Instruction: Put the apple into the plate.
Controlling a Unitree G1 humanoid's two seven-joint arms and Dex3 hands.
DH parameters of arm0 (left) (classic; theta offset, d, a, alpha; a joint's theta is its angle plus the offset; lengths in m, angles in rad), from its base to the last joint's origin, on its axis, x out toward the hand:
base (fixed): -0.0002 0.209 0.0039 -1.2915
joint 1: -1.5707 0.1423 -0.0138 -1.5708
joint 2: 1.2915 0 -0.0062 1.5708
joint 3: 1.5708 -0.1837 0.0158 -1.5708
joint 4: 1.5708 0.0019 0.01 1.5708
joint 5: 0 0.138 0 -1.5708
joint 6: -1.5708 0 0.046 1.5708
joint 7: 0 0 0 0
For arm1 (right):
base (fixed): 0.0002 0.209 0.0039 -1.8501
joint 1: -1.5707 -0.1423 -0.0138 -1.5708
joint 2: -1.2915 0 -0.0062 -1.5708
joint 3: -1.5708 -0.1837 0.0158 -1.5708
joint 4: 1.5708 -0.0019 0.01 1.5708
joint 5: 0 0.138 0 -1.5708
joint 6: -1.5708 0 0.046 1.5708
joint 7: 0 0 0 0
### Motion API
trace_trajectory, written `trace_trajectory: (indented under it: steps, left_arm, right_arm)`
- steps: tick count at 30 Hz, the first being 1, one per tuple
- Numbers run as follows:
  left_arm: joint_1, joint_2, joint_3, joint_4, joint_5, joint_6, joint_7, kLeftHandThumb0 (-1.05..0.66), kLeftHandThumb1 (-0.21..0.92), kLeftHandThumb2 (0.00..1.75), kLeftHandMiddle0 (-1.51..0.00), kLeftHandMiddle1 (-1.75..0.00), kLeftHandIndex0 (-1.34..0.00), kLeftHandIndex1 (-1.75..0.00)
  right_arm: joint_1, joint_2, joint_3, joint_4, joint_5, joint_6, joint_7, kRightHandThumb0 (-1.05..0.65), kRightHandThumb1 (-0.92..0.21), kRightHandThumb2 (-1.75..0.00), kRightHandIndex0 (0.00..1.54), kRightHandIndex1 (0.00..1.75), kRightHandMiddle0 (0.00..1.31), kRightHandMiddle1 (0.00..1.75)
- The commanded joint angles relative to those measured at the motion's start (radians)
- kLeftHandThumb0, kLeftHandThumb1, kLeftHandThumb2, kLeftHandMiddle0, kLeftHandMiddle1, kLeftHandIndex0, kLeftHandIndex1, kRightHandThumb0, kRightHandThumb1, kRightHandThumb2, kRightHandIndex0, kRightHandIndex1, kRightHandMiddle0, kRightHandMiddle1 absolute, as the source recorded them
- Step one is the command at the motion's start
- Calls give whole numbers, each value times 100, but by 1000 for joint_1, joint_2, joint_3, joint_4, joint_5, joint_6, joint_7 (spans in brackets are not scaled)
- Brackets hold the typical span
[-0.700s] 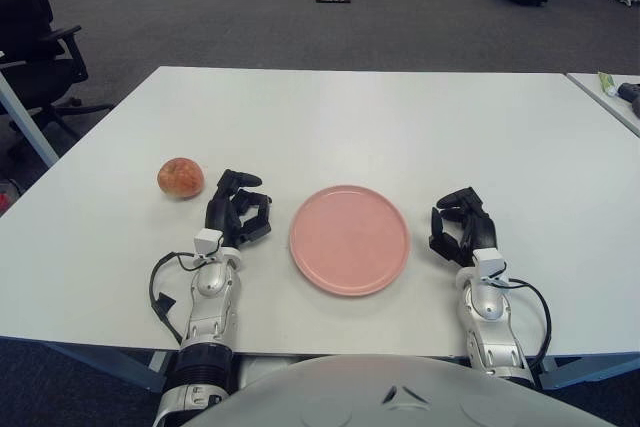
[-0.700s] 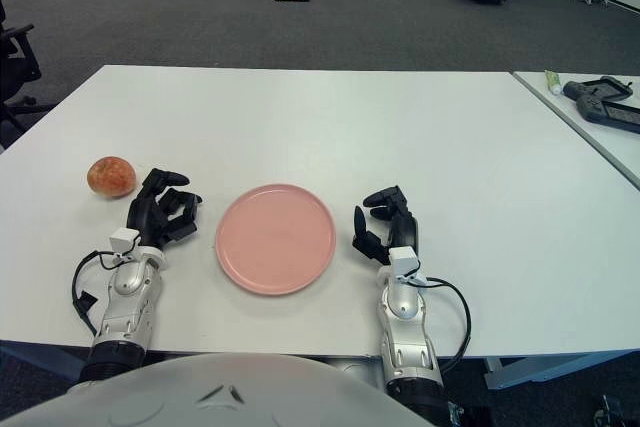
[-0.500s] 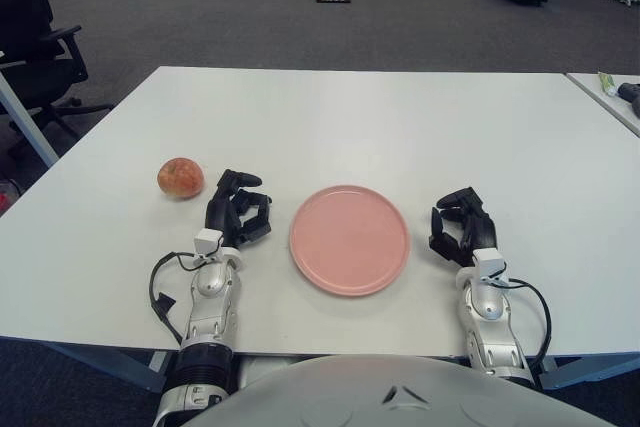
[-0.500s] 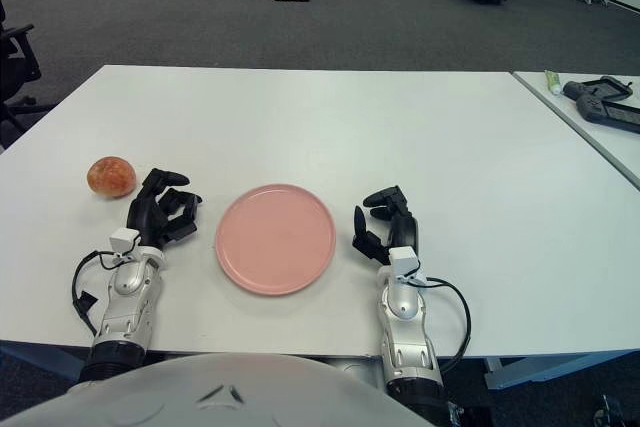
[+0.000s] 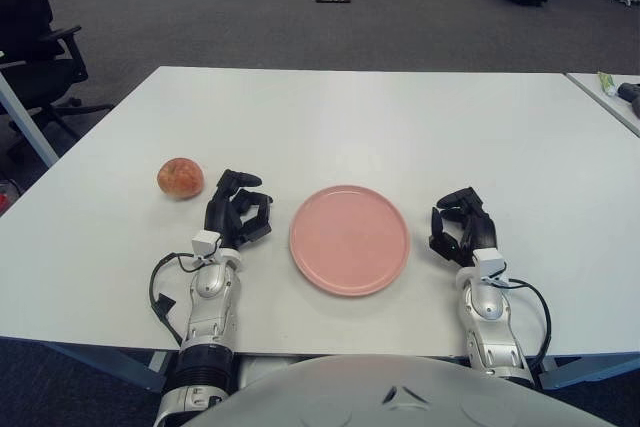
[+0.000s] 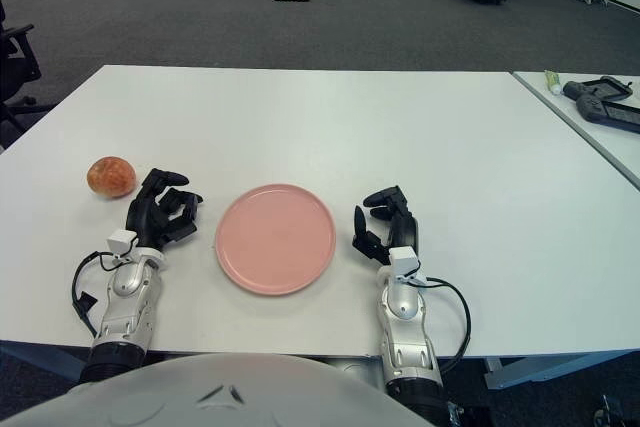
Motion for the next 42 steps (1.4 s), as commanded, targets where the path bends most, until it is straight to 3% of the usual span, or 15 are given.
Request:
trace_trajectory:
  steps: [1, 7, 12, 20, 24, 25, 26, 27, 29, 30, 32, 34, 36, 38, 42]
  left_arm:
    - [5, 1, -2, -32, 5, -19, 3, 0, 47, 105, -60, -144, -37, -175]
    - [12, 4, -7, -62, 156, -116, 110, -1, 40, 116, -61, -154, -39, -175]
    - [30, 16, -10, -127, 435, -150, 318, -1, 36, 125, -60, -164, -38, -175]
    - [35, 76, -22, -142, 796, -90, 636, -1, 41, 121, -53, -172, -34, -175]
    - [25, 104, -27, -122, 893, -69, 777, -1, 49, 104, -54, -151, -37, -175]
    - [21, 109, -31, -117, 913, -64, 811, -1, 57, 92, -51, -145, -35, -175]
    - [18, 115, -37, -114, 935, -58, 847, -1, 70, 73, -45, -142, -31, -175]
    - [14, 121, -44, -112, 965, -44, 887, -13, 78, 66, -35, -140, -27, -175]
    - [8, 130, -55, -111, 1005, -9, 940, -24, 85, 61, -20, -127, -22, -175]
    - [6, 134, -60, -110, 1017, 9, 956, -39, 87, 73, -13, -111, -14, -153]
    - [-5, 140, -63, -90, 1027, 62, 983, -58, 90, 79, -7, -89, -7, -125]
    - [-19, 149, -63, -61, 1022, 99, 1002, -69, 91, 81, -3, -74, -4, -108]
    - [-41, 165, -55, -12, 1007, 133, 1023, -84, 92, 77, -1, -42, -1, -78]
    - [-54, 169, -55, 13, 998, 178, 1031, -93, 92, 69, -1, -23, -1, -56]
    - [-63, 165, -62, 19, 981, 265, 1014, -102, 92, 52, 0, -5, 0, -16]
  right_arm:
    - [-7, -2, 0, 0, -2, 10, 1, -40, -61, -95, 62, 174, 39, 175]
    - [-10, -5, 2, 2, -14, 11, -4, -40, -62, -94, 62, 174, 38, 175]
    - [-11, -5, 5, -5, -21, 30, -6, -40, -61, -96, 64, 175, 39, 175]
    - [-13, -8, 5, -1, -14, 32, 1, -40, -60, -97, 66, 175, 40, 175]
    - [-14, -11, 5, 3, -21, 29, -4, -40, -60, -97, 66, 175, 40, 175]
    - [-15, -11, 5, 4, -22, 28, -5, -40, -60, -97, 65, 174, 40, 175]
    - [-16, -12, 5, 6, -23, 26, -6, -40, -60, -97, 65, 174, 40, 175]
    - [-16, -13, 5, 7, -24, 24, -8, -40, -60, -97, 65, 174, 40, 175]
    - [-17, -13, 5, 9, -26, 22, -10, -40, -60, -97, 65, 174, 40, 175]
    - [-17, -14, 5, 10, -27, 21, -11, -40, -60, -97, 65, 174, 40, 175]
    - [-18, -15, 6, 11, -30, 20, -12, -40, -60, -97, 65, 174, 40, 175]
    - [-19, -15, 6, 12, -31, 21, -12, -40, -59, -97, 65, 174, 40, 175]
    - [-20, -16, 7, 13, -31, 23, -12, -40, -59, -98, 65, 174, 40, 175]
    - [-20, -17, 8, 12, -30, 26, -10, -40, -59, -98, 66, 174, 40, 175]
    - [-20, -17, 9, 10, -28, 33, -8, -40, -60, -97, 64, 175, 40, 175]
